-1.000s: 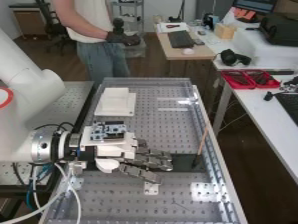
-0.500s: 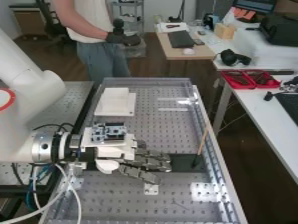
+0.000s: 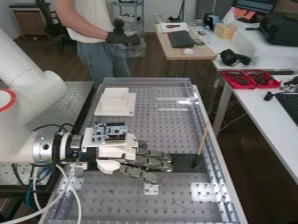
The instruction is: Grab the bearing and place it in the white container
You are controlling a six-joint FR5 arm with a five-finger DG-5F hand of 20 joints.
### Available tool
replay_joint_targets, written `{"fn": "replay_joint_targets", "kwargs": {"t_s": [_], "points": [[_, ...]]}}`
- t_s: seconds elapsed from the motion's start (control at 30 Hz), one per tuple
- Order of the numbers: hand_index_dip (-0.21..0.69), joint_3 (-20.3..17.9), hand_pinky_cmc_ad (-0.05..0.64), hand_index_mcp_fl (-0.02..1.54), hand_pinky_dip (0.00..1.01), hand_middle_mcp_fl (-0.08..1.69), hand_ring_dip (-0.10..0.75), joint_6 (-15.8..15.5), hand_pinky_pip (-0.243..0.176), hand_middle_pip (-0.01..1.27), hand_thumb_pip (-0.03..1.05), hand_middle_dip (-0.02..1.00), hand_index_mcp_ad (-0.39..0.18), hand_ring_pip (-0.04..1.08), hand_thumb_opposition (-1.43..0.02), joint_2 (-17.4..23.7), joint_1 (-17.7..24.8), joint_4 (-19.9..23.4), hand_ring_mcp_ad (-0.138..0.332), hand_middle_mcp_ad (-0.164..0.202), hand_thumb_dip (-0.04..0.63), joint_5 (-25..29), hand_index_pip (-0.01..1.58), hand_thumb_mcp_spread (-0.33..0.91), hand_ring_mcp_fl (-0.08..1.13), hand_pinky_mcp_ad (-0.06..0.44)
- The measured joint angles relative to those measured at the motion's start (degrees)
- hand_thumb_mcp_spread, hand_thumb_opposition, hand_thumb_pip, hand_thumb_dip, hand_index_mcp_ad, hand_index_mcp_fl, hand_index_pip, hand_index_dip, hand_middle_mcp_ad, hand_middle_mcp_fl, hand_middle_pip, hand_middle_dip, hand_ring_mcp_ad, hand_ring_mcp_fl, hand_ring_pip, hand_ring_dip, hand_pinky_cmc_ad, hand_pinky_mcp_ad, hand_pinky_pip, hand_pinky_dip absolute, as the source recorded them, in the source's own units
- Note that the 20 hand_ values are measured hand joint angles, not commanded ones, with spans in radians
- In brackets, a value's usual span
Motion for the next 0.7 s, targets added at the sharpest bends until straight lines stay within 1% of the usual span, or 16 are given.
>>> {"fn": "replay_joint_targets", "kwargs": {"t_s": [0.1,0.2,0.4,0.47,0.63,0.7], "points": [[0.215,0.03,0.328,0.00,0.18,0.01,0.075,0.09,-0.075,0.13,0.65,0.19,-0.113,0.09,-0.85,-0.02,0.01,0.04,0.133,0.082,0.290,-0.07,1.43,0.43,0.00,0.281],[0.201,0.02,0.328,0.00,0.18,0.01,0.077,0.22,-0.075,0.13,0.65,0.19,-0.117,0.10,-0.87,-0.04,0.07,0.15,0.133,0.082,0.305,-0.10,1.42,0.43,0.00,0.281],[0.202,0.06,0.328,0.00,0.18,0.01,0.079,0.35,-0.075,0.13,0.65,0.19,-0.117,0.10,-0.86,-0.13,0.19,0.32,0.134,0.082,0.305,-0.20,1.42,0.43,0.00,0.281],[0.202,0.13,0.328,0.01,0.18,0.01,0.082,0.37,-0.075,0.13,0.65,0.19,-0.115,0.10,-0.87,-0.16,0.19,0.31,0.134,0.082,0.316,-0.17,1.42,0.43,0.00,0.281],[0.201,0.25,0.332,0.01,0.18,0.01,0.079,0.14,-0.075,0.13,0.65,0.19,-0.126,0.10,-0.87,-0.22,0.13,0.08,0.136,0.080,0.316,-0.15,1.43,0.43,0.00,0.279],[0.201,0.21,0.332,0.02,0.18,0.01,0.082,0.00,-0.075,0.13,0.65,0.19,-0.126,0.10,-0.87,-0.22,0.11,0.10,0.129,0.084,0.316,-0.17,1.43,0.43,0.00,0.279]]}}
